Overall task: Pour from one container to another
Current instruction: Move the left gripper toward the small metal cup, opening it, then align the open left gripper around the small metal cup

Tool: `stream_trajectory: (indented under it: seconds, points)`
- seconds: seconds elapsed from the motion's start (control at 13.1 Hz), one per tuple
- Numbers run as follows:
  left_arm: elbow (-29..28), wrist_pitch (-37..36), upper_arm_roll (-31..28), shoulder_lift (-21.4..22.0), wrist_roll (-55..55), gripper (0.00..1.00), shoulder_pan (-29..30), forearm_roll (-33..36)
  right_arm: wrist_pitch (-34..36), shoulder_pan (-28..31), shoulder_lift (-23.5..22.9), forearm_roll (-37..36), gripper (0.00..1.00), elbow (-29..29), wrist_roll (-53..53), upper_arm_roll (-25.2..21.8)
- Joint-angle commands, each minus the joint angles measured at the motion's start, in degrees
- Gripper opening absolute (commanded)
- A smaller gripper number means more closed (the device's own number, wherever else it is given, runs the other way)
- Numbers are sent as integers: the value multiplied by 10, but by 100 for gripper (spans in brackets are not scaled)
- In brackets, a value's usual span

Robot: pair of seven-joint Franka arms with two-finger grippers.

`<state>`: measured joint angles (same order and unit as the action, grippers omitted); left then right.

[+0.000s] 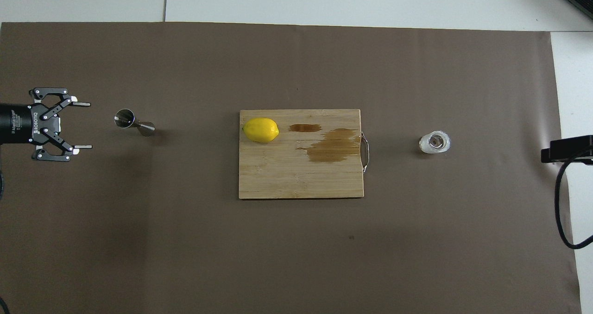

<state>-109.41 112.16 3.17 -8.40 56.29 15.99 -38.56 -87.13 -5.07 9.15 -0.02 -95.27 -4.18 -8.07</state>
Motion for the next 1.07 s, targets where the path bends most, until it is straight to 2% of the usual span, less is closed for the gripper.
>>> stream_trajectory:
  seconds: [0.0,0.15,0.23,0.46,0.61,0.84,0.99]
  points:
    - [-25,16,-4,19,7,100,-7,6,4,2,11,-10,100,-11,-7,3]
    - [-21,-12,-3,20,-18,100,-9,43,5,2,11,-9,100,-11,-6,3]
    - [-18,-9,-3,18,-13,100,-5,36,5,2,11,-10,100,-11,-7,3]
    - [9,-15,-3,4,-4,100,12,-13,5,2,11,-10,100,-11,-7,3]
    - [32,-40,-4,-34,0,100,14,-76,5,2,10,-9,100,-11,-7,3]
    - [32,-42,-4,-76,2,100,32,-133,4,2,11,-9,100,-11,-7,3]
    - [26,-41,-3,-86,0,100,40,-143,5,2,11,-10,100,-11,-7,3]
